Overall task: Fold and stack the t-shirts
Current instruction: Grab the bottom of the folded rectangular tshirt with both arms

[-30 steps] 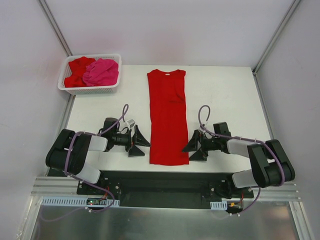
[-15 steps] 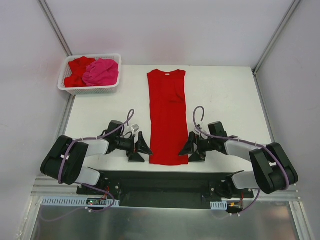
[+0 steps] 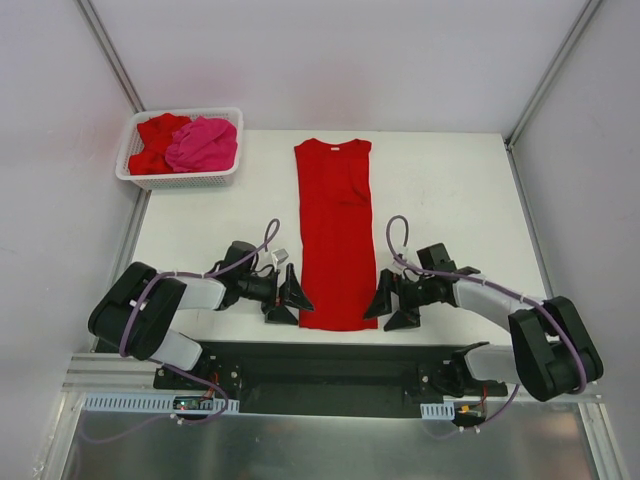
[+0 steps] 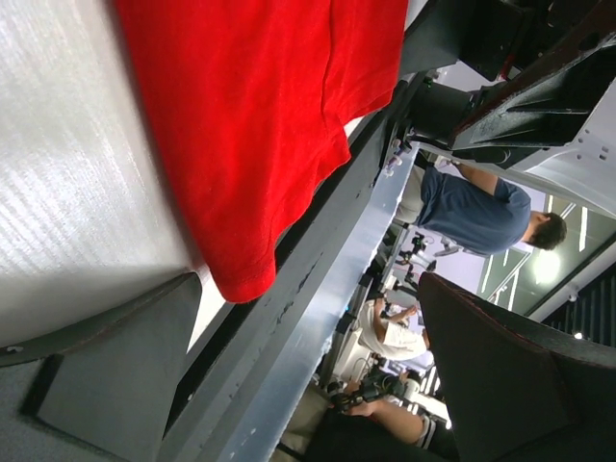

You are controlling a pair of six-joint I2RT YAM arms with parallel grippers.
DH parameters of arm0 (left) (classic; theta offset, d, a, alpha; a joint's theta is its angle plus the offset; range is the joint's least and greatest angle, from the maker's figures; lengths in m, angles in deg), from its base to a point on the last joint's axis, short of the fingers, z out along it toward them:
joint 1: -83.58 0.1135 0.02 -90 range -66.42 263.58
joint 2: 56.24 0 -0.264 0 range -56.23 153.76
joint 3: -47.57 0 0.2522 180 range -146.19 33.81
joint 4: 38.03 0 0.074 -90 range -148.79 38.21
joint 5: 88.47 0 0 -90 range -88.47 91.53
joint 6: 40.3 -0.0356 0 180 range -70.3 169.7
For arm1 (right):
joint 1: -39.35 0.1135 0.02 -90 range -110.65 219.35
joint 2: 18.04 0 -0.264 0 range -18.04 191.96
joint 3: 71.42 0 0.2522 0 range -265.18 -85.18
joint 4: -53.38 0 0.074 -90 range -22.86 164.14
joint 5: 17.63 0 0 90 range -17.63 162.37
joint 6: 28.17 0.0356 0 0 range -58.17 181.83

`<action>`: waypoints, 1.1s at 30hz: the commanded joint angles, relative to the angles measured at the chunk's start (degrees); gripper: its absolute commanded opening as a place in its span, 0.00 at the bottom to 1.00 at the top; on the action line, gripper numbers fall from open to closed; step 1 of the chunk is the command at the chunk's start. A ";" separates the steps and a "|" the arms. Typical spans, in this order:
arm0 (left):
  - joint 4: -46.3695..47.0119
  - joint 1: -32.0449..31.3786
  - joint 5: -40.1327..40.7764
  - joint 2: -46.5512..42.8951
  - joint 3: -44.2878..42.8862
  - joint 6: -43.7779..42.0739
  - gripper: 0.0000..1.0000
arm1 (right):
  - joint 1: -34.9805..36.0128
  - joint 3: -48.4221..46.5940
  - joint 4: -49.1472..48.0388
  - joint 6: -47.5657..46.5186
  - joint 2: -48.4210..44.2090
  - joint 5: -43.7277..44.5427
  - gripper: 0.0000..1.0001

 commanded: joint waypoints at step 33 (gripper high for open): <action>1.32 -2.80 5.40 8.12 -2.33 -2.94 0.86 | 5.48 -0.23 1.28 -2.74 6.20 13.21 0.65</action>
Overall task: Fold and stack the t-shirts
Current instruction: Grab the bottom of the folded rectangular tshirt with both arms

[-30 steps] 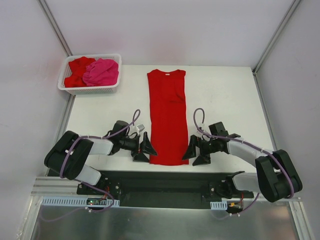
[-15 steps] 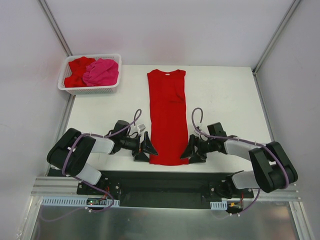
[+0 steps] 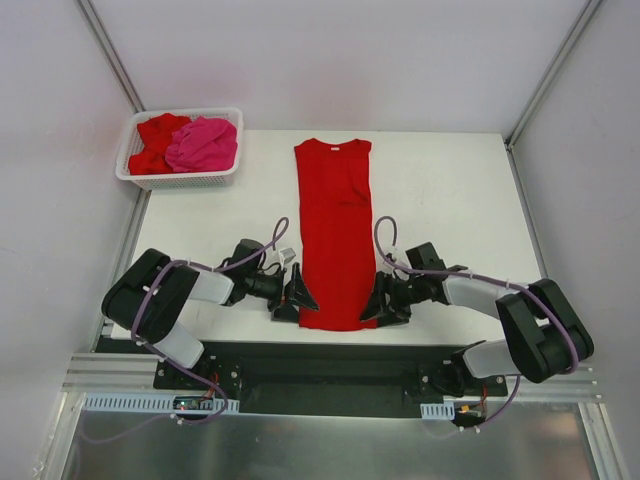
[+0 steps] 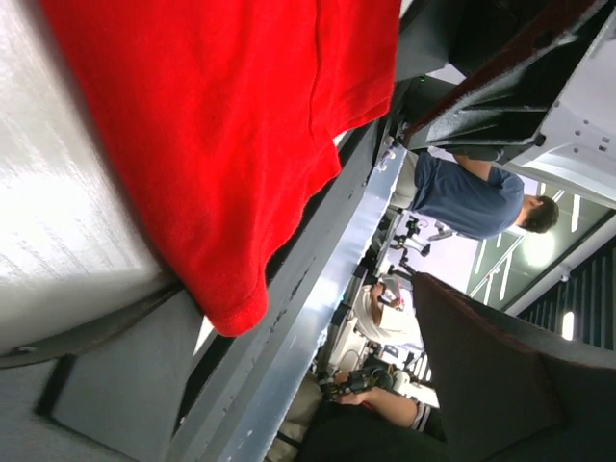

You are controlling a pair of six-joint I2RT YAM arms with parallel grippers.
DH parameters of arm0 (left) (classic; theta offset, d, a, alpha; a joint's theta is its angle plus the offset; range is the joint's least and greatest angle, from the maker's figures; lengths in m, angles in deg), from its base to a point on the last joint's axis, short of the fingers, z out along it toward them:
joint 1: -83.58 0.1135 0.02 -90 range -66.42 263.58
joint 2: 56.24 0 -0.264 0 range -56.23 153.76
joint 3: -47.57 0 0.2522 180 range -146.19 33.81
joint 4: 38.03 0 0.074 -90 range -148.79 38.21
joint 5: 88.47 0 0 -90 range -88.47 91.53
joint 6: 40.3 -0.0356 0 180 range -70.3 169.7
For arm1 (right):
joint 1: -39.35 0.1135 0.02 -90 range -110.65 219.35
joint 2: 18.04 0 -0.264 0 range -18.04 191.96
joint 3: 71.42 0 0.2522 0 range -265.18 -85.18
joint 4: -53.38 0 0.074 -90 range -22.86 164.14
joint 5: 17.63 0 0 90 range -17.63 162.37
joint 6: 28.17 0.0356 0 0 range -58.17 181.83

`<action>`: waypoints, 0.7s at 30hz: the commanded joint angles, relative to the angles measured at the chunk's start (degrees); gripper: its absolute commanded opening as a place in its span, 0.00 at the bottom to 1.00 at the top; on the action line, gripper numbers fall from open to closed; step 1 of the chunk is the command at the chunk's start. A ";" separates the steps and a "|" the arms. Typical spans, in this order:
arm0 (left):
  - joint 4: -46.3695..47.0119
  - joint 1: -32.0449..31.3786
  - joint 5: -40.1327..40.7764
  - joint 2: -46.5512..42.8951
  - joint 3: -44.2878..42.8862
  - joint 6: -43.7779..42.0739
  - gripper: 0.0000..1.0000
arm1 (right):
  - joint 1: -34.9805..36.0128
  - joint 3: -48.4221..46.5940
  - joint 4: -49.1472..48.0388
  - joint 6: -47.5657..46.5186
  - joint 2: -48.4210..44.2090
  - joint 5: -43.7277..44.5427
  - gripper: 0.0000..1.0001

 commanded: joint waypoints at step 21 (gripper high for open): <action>-3.16 -1.38 5.16 2.82 0.03 -3.90 0.51 | 5.53 -1.51 12.18 -4.65 -3.21 18.44 0.46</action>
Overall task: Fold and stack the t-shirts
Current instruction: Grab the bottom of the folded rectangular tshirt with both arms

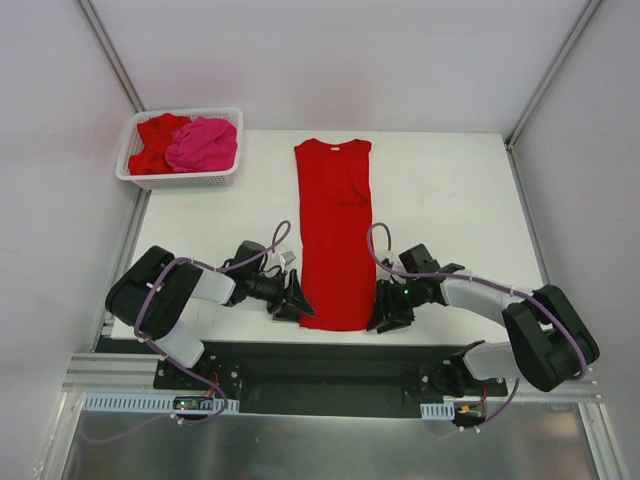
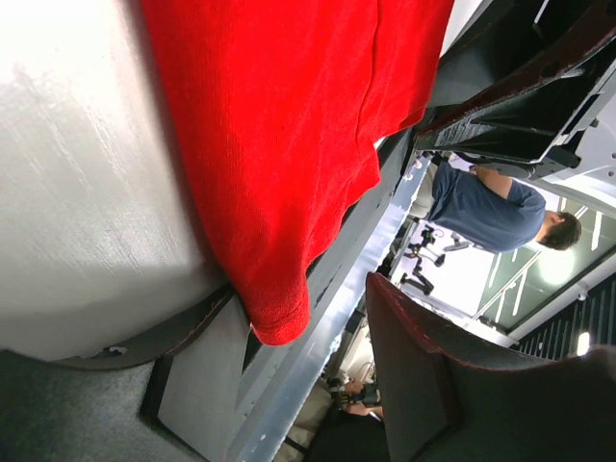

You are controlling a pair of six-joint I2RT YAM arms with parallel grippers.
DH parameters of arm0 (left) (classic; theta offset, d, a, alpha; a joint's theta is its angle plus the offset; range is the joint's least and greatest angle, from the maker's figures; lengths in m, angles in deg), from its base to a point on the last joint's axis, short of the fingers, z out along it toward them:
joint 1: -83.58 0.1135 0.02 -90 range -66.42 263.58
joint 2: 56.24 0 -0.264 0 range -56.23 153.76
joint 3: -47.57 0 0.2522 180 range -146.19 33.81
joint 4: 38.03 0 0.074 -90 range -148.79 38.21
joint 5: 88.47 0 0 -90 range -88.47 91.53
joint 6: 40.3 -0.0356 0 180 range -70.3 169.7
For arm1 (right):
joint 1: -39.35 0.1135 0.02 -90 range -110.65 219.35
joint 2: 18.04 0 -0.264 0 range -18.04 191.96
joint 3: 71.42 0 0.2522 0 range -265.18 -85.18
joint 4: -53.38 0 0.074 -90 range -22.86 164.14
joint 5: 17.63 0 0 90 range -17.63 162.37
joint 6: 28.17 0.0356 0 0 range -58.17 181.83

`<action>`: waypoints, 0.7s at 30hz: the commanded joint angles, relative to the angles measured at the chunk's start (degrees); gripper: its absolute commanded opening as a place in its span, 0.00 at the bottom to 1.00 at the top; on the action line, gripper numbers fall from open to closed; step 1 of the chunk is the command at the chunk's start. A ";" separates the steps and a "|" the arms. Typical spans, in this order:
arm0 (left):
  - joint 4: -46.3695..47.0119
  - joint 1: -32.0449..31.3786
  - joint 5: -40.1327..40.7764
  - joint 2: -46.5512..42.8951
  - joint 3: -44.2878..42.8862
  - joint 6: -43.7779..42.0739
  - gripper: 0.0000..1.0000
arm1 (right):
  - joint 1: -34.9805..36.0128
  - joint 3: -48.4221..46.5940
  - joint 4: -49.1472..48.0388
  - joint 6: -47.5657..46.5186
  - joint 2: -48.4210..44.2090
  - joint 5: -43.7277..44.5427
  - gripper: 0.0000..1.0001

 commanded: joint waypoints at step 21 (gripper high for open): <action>-5.96 -1.49 3.83 0.89 -1.16 -4.83 0.53 | 4.48 2.61 -2.27 -0.12 -6.02 16.79 0.36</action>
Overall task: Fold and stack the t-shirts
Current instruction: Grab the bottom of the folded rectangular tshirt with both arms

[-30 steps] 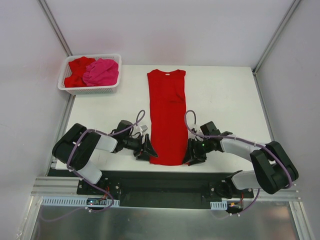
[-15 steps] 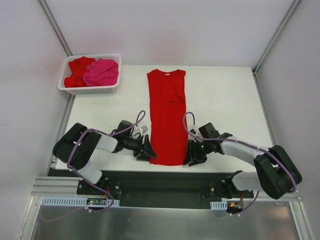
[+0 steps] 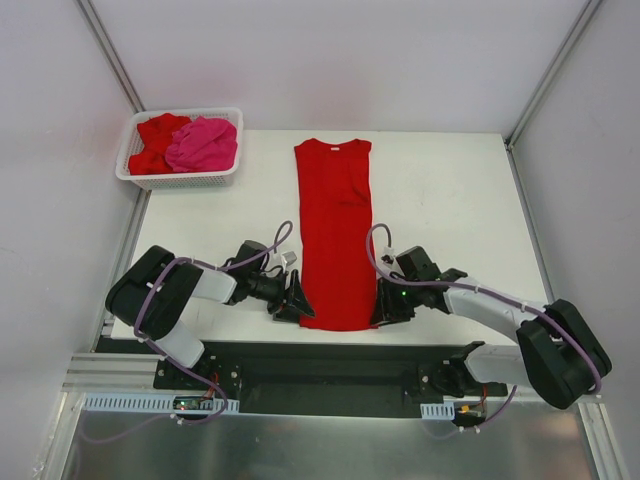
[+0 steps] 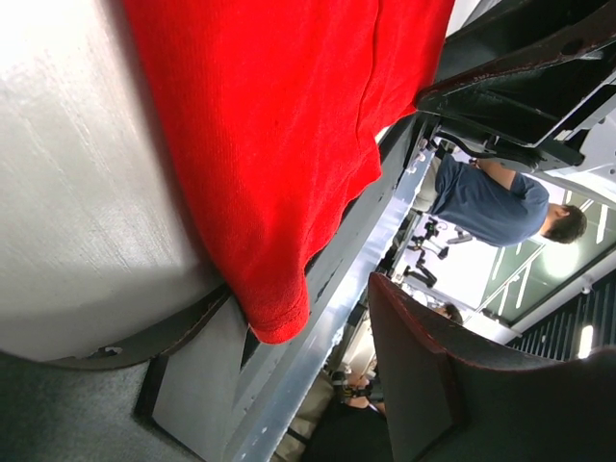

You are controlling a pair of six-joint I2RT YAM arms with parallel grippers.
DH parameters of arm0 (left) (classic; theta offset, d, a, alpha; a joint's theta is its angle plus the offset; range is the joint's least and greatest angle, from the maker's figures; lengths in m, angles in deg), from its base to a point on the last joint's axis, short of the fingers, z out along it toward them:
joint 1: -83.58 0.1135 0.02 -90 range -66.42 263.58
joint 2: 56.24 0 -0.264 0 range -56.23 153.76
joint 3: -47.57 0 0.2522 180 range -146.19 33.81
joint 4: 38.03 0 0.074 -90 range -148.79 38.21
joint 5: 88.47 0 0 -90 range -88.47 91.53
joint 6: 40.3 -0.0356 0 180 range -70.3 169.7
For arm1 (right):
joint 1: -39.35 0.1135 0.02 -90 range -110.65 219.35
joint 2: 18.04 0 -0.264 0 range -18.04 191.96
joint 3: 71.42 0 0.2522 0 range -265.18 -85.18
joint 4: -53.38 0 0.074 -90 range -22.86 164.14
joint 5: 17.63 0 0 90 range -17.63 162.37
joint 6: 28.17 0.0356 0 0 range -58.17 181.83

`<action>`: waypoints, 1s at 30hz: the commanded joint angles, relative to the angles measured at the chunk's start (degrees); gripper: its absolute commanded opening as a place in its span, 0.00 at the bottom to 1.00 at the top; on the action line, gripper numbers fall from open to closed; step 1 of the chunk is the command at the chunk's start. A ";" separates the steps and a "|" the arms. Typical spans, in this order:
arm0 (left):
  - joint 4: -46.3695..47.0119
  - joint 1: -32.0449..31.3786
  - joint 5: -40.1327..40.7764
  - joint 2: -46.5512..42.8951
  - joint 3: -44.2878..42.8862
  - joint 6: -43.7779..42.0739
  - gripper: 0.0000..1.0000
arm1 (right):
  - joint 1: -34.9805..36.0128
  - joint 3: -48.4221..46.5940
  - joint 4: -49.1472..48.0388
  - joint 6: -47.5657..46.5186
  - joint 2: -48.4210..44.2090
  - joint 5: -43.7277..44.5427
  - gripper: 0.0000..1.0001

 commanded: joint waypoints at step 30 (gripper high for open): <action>-14.87 -1.96 9.34 -2.12 -3.27 -8.38 0.53 | 0.76 -4.11 6.13 -5.05 6.30 -2.40 0.56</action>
